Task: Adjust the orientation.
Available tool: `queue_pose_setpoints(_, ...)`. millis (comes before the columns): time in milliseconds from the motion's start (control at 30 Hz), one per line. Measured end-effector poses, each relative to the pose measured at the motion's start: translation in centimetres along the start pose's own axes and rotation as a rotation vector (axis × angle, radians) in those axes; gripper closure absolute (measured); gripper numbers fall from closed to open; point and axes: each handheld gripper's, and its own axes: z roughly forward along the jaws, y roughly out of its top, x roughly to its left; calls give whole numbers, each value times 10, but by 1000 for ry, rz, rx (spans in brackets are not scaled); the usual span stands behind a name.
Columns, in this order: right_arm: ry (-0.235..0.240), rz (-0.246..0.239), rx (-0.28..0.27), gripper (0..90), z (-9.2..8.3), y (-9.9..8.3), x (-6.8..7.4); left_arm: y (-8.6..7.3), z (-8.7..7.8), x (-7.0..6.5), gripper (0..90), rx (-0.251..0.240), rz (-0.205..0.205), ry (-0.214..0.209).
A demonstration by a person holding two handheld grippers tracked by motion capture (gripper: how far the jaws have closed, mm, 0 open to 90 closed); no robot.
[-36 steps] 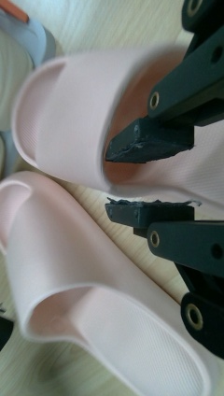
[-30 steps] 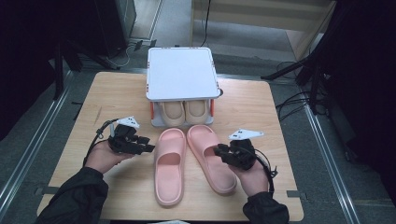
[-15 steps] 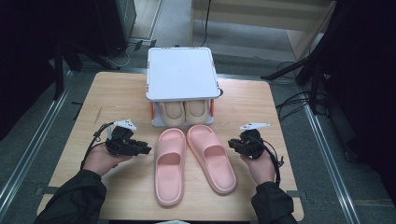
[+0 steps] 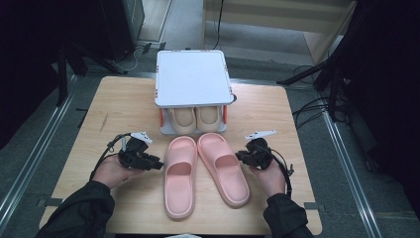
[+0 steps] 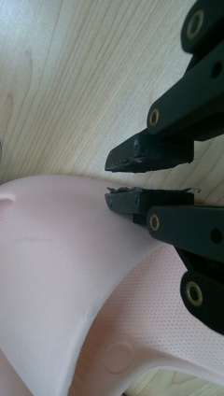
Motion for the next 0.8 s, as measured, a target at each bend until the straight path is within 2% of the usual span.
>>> queue_pose_setpoints(133, 6, 2, 2, 798, 0, 0, 1, 1, 1, -2, 653, 9, 20, -1)
queue_pose_setpoints(267, 17, 13, 5, 798, 1, 0, 3, 1, 2, -3, 651, 10, 15, -11)
queue_pose_setpoints(467, 25, -4, 6, 798, 3, 0, 13, 1, 4, -8, 647, 22, 44, -23)
queue_pose_setpoints(600, 28, 12, -3, 804, 6, 0, 19, 1, 4, -9, 641, 32, 55, -32)
queue_pose_setpoints(800, 36, 34, -14, 801, 7, -1, 21, 2, 3, -11, 631, 31, 43, -28)
